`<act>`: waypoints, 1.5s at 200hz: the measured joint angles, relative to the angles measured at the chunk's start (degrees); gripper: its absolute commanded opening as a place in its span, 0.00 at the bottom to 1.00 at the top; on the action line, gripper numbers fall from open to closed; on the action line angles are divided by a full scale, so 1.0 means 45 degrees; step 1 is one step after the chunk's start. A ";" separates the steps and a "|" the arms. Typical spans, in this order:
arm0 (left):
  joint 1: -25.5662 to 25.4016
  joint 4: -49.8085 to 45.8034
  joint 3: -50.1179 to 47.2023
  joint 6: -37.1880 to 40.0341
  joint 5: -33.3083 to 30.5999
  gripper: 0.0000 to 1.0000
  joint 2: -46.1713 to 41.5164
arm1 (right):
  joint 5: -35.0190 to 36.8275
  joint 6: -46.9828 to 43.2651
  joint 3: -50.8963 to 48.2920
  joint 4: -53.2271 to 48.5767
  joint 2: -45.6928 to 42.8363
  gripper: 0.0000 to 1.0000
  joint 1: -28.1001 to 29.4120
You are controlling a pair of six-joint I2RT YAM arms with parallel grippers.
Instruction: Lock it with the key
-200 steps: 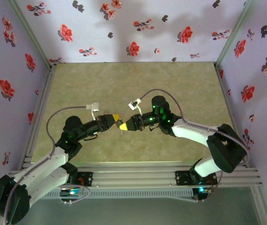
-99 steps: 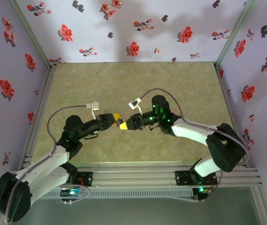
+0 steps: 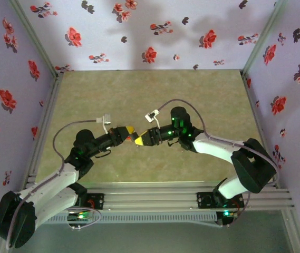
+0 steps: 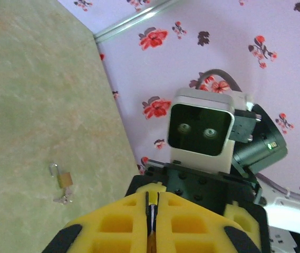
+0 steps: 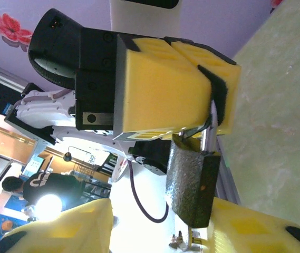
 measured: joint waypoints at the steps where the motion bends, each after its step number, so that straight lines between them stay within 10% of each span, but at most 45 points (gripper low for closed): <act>1: 0.0000 0.0000 0.0000 -0.0015 -0.0034 0.00 0.0015 | 0.0005 0.0005 0.0000 -0.0005 0.0000 0.52 -0.0005; 124: 0.0777 0.1107 0.0267 -0.0748 -0.0797 0.00 0.2793 | 0.2161 0.0189 -0.0631 0.0311 -0.0525 0.64 -0.1613; 300: 0.1258 0.6577 0.1195 -0.2846 0.0189 0.00 0.7529 | 0.7820 0.2943 -0.3084 0.5139 0.0423 0.44 -0.0141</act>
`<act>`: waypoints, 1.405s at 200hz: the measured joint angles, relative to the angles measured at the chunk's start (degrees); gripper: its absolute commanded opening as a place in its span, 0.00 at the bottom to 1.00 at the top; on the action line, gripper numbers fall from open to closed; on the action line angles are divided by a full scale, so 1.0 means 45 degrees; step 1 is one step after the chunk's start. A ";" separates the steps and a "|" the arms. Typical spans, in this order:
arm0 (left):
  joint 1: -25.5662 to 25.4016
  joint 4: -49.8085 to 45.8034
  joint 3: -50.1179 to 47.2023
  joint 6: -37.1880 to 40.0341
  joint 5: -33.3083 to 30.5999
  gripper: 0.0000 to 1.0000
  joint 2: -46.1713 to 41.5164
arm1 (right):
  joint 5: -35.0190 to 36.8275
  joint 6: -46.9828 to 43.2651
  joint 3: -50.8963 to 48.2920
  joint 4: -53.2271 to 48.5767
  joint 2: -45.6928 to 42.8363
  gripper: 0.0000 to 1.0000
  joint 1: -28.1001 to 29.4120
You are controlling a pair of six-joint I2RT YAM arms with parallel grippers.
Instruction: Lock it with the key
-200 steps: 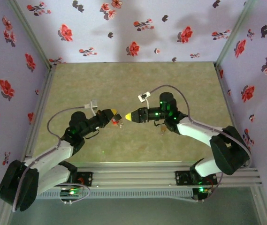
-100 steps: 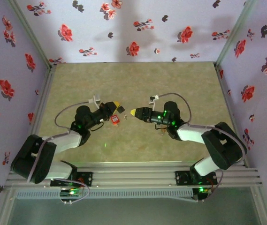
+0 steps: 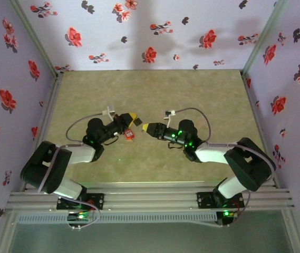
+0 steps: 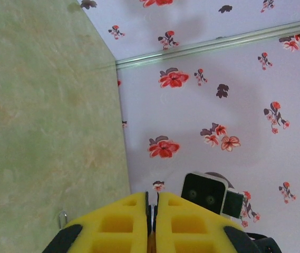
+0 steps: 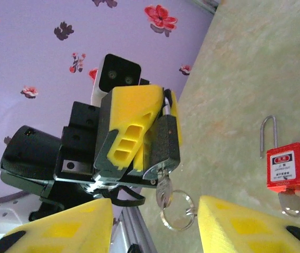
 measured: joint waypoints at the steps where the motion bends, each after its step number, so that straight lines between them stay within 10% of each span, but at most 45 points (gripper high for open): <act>1: 0.0000 0.0015 0.0005 0.0000 0.0015 0.00 0.0005 | 0.0010 0.0000 0.0005 0.0005 0.0010 0.44 0.0000; 281: 0.0126 0.0767 0.0257 -0.0384 0.0437 0.00 0.0665 | 0.0797 0.0087 0.0743 0.0306 0.1083 0.08 0.0578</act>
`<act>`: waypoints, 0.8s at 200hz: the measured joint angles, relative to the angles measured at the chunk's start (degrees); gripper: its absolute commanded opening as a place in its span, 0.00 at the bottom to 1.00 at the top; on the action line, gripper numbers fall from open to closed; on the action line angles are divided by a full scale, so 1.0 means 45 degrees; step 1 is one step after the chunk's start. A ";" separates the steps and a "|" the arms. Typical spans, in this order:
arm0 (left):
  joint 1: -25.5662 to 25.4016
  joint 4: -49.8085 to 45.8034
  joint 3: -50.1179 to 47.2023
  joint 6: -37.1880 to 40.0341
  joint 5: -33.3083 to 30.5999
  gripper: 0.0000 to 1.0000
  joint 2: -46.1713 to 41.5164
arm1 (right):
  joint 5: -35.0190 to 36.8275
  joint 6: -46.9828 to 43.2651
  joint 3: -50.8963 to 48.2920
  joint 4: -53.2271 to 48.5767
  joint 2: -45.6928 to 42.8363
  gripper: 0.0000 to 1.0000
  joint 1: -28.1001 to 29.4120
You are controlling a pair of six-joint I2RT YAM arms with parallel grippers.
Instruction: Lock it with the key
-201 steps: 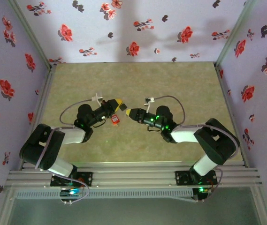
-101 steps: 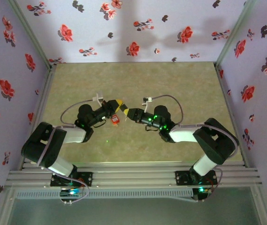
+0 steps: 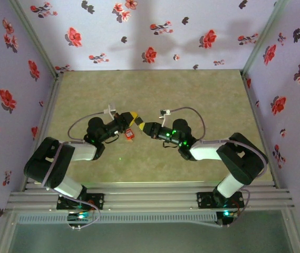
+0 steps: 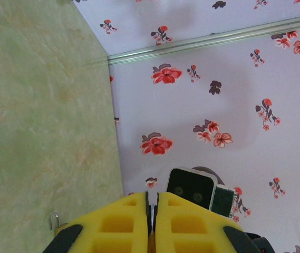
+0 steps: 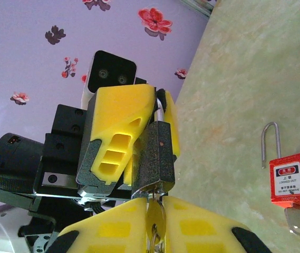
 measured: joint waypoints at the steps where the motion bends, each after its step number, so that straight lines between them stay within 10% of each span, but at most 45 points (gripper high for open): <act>1: 0.0000 0.0005 0.0000 0.0000 0.0000 0.00 -0.0005 | 0.0005 0.0000 0.0000 0.0000 0.0000 0.08 0.0000; 160: -0.0010 0.0078 0.0000 -0.0005 0.0112 0.00 0.0000 | 0.0228 0.0466 -0.0685 0.0991 0.0000 0.00 0.0024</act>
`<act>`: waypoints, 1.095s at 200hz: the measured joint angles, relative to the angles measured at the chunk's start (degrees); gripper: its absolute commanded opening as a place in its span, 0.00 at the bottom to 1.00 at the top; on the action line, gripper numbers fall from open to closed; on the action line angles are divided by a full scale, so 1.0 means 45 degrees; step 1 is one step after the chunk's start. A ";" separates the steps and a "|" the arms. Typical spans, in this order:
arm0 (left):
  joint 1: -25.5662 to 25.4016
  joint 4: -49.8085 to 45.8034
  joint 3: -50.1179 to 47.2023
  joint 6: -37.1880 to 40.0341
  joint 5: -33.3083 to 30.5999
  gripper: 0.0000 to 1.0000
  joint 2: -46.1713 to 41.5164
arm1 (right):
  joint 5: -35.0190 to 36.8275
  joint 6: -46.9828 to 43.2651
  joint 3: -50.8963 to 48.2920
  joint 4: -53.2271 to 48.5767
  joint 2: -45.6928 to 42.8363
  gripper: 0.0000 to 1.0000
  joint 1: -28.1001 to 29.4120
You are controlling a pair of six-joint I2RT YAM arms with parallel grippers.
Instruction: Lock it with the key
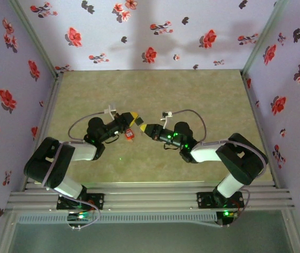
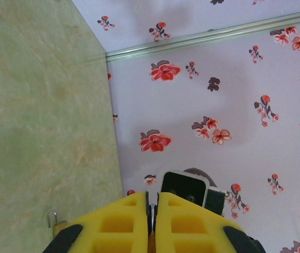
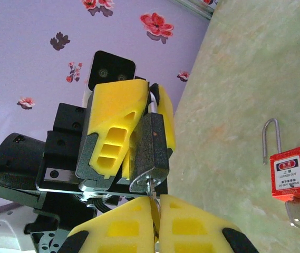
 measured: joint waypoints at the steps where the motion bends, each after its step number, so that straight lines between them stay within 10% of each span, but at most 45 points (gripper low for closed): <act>1: 0.0000 0.0000 0.0000 0.0000 0.0005 0.00 0.0000 | 0.0005 0.0015 -0.0010 0.0005 0.0000 0.00 0.0000; 142: 0.0049 0.0024 0.0107 -0.0282 -0.0670 0.00 0.0272 | 0.0097 0.0083 -0.1078 -0.0151 -0.0850 0.00 0.0005; 219: 0.0044 -0.0010 0.0758 -0.0267 -0.0457 0.00 0.2161 | 0.0908 -0.2001 -0.0942 -0.5173 -0.4260 0.00 0.0000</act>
